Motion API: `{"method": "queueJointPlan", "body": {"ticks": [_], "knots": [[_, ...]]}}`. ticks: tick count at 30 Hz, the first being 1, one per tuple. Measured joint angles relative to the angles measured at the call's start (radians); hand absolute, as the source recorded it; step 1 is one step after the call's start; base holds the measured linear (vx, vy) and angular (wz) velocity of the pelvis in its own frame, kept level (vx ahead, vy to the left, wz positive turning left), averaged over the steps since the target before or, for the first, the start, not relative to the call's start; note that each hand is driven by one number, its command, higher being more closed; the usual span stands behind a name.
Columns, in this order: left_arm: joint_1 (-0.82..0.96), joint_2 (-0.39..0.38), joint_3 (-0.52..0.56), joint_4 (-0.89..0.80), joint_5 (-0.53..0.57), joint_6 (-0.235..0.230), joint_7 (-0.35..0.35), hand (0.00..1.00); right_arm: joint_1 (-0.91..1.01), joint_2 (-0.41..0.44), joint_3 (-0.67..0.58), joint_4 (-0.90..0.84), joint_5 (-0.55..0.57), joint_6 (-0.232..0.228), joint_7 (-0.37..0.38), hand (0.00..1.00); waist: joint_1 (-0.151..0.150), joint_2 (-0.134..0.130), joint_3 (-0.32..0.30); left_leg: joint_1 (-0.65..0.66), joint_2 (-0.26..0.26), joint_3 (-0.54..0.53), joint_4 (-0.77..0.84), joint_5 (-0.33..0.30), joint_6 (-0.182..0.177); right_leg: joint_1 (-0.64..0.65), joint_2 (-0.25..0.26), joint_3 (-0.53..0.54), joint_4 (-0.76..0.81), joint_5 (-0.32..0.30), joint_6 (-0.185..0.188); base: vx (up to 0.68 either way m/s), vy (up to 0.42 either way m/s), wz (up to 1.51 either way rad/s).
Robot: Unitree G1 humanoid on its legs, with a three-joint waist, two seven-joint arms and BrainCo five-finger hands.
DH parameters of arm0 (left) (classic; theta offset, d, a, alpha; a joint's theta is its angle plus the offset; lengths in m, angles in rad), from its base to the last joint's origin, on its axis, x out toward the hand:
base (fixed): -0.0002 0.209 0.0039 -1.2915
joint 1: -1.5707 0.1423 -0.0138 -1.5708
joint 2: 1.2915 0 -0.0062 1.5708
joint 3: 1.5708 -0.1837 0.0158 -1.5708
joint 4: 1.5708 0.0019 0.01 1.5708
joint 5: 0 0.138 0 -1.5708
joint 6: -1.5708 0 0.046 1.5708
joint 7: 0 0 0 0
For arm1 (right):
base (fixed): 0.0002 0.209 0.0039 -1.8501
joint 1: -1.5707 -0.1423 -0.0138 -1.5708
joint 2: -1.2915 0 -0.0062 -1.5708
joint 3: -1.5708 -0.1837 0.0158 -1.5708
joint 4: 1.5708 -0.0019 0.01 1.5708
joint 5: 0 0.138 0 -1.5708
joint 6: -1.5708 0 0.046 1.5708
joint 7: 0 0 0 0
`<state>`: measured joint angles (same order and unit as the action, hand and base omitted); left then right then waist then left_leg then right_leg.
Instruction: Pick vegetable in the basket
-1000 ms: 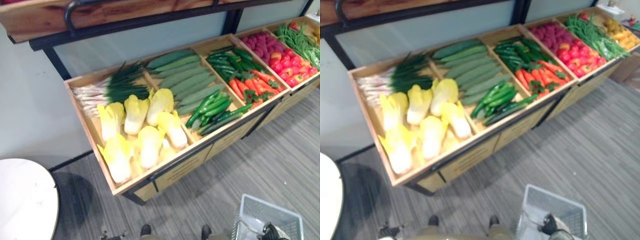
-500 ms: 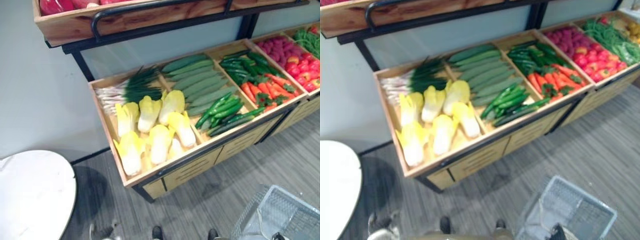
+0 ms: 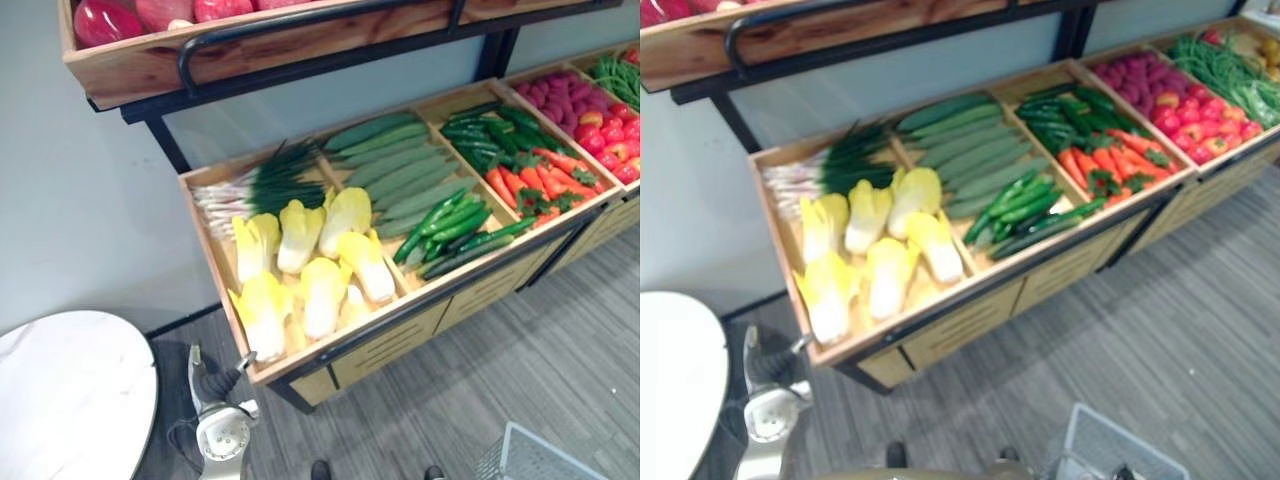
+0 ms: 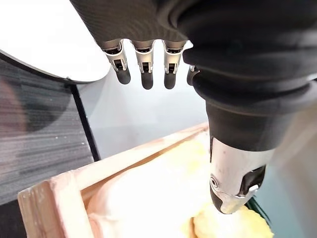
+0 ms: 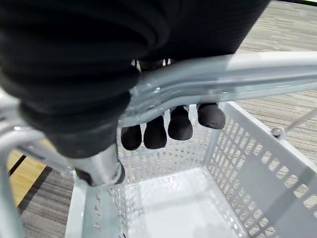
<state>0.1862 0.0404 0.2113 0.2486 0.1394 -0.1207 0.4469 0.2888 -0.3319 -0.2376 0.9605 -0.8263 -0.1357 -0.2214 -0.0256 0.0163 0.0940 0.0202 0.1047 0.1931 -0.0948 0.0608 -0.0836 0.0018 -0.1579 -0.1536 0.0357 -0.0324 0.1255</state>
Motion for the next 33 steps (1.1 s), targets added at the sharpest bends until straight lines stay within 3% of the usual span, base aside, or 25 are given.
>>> {"method": "queueJointPlan", "body": {"ticks": [8, 17, 26, 33], "knots": [[0.005, 0.0, -0.019, -0.045, 0.0, 0.003, 0.003, 0.0, -0.003, 0.0, 0.013, -0.002, -0.038, 0.0, 0.003, 1.0, -0.001, -0.001, -0.031, -0.001, 0.011, 0.038, -0.006, -0.012, -0.002, -0.022, 0.005, 0.03, -0.003, -0.007, 0.001, -0.05, 0.004, -0.12], [-0.046, 0.0, -0.006, -0.035, 0.0, 0.039, 0.036, 0.0, -0.015, -0.001, 0.051, -0.027, -0.041, -0.002, 0.012, 1.0, -0.006, 0.0, -0.04, 0.001, 0.025, 0.072, 0.0, -0.02, -0.013, -0.034, 0.029, 0.068, -0.02, 0.013, -0.007, 0.09, -0.016, -0.14], [-0.137, 0.003, 0.037, 0.045, 0.0, 0.044, 0.084, 0.0, -0.03, -0.019, 0.06, -0.054, -0.043, -0.009, 0.013, 1.0, -0.052, -0.008, -0.04, 0.01, 0.03, 0.1, 0.001, -0.024, -0.017, -0.038, 0.033, 0.091, -0.024, 0.016, -0.01, 0.03, -0.006, -0.1], [-0.151, 0.005, 0.075, 0.081, 0.0, 0.048, 0.133, 0.0, -0.026, -0.032, 0.094, -0.064, -0.043, -0.009, 0.013, 1.0, -0.054, -0.016, -0.038, -0.002, 0.029, 0.132, 0.0, -0.033, -0.02, -0.079, 0.032, 0.129, -0.034, 0.034, -0.009, -0.07, 0.005, -0.16]]}}
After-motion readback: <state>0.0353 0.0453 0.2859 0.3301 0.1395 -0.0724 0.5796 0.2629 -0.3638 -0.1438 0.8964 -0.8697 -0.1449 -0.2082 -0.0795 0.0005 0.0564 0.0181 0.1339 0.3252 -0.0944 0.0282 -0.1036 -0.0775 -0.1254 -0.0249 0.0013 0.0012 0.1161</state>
